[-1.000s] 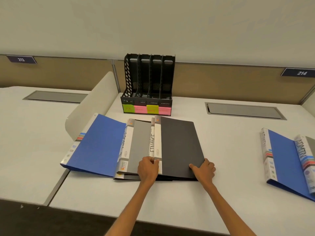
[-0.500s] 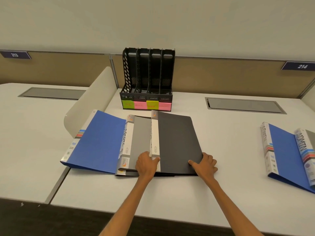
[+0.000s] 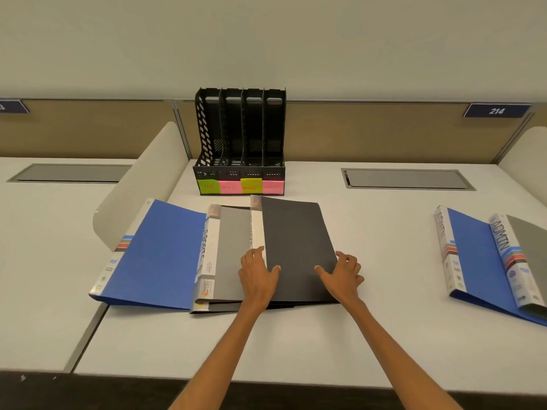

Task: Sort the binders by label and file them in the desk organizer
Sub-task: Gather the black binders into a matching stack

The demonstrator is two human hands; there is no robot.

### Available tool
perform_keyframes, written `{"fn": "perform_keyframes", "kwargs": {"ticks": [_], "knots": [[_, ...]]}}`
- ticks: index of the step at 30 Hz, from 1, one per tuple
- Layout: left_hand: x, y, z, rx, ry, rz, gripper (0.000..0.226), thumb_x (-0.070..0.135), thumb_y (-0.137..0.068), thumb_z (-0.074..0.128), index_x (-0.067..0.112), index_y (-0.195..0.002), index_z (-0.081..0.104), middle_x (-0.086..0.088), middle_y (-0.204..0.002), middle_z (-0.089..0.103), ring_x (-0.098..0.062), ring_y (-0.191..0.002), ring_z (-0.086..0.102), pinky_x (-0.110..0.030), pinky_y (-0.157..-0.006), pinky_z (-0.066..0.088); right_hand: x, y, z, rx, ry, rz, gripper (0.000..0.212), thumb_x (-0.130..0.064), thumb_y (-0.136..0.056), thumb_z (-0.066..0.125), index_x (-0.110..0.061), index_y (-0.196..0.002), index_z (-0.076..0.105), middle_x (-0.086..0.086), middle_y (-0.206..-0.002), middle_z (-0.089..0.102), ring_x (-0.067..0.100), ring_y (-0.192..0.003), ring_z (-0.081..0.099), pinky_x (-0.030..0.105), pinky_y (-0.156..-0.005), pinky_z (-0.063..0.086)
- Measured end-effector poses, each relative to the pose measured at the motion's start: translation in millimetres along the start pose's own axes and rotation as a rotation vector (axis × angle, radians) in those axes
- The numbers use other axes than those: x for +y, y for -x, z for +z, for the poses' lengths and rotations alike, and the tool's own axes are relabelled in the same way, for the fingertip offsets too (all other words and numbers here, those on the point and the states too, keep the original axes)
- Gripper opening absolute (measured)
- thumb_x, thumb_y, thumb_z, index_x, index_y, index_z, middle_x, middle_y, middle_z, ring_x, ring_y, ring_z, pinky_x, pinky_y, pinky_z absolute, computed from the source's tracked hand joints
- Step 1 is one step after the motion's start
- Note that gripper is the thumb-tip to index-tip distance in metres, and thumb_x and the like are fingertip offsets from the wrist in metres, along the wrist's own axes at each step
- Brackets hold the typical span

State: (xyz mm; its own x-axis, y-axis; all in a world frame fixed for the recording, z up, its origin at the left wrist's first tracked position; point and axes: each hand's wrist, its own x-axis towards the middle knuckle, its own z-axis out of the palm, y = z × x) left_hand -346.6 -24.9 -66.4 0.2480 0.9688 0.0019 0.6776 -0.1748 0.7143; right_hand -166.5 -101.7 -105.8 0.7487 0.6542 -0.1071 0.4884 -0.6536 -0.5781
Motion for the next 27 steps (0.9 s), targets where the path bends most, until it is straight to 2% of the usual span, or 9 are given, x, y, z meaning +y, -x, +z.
{"fn": "perform_keyframes", "kwargs": {"ticks": [6, 12, 18, 21, 27], "knots": [[31.7, -1.7, 17.3, -0.054, -0.008, 0.110, 0.064, 0.035, -0.088, 0.067, 0.014, -0.143, 0.042, -0.006, -0.147, 0.044, -0.023, -0.137, 0.037, -0.040, -0.112, 0.033, -2.7, -10.7, -21.6, 0.037, -0.038, -0.029, 0.071, -0.050, -0.086, 0.063, -0.016, -0.143, 0.036, 0.008, -0.144, 0.033, 0.026, -0.135, 0.031, 0.046, -0.104, 0.029], [64.4, 0.4, 48.2, -0.149, 0.019, 0.165, 0.065, 0.038, -0.089, 0.065, 0.012, -0.144, 0.042, -0.006, -0.147, 0.045, -0.024, -0.138, 0.037, -0.042, -0.114, 0.034, 21.9, -23.0, -56.2, 0.091, -0.083, 0.023, 0.067, -0.046, -0.088, 0.063, -0.016, -0.142, 0.037, 0.006, -0.145, 0.035, 0.025, -0.137, 0.030, 0.045, -0.107, 0.027], [116.3, 4.6, 97.6, -0.281, 0.120, 0.185, 0.059, 0.036, -0.090, 0.065, 0.014, -0.141, 0.045, -0.005, -0.138, 0.054, -0.020, -0.127, 0.050, -0.034, -0.103, 0.041, 71.3, -44.0, -109.7, 0.170, -0.113, 0.092, 0.066, -0.045, -0.088, 0.063, -0.016, -0.142, 0.037, 0.006, -0.145, 0.035, 0.024, -0.136, 0.032, 0.043, -0.107, 0.026], [151.0, 12.6, 127.0, -0.336, 0.166, 0.191, 0.056, 0.036, -0.090, 0.065, 0.016, -0.139, 0.046, -0.004, -0.133, 0.057, -0.019, -0.121, 0.054, -0.035, -0.100, 0.046, 102.9, -56.4, -140.5, 0.217, -0.116, 0.136, 0.065, -0.044, -0.089, 0.062, -0.016, -0.142, 0.037, 0.007, -0.145, 0.036, 0.025, -0.136, 0.032, 0.045, -0.108, 0.025], [214.8, 38.6, 189.9, -0.451, 0.168, 0.228, 0.057, 0.038, -0.089, 0.065, 0.016, -0.139, 0.046, -0.003, -0.133, 0.057, -0.020, -0.118, 0.056, -0.034, -0.098, 0.046, 175.3, -74.5, -193.0, 0.311, -0.088, 0.245, 0.063, -0.044, -0.089, 0.061, -0.016, -0.141, 0.038, 0.008, -0.143, 0.037, 0.026, -0.135, 0.031, 0.045, -0.107, 0.025]]}}
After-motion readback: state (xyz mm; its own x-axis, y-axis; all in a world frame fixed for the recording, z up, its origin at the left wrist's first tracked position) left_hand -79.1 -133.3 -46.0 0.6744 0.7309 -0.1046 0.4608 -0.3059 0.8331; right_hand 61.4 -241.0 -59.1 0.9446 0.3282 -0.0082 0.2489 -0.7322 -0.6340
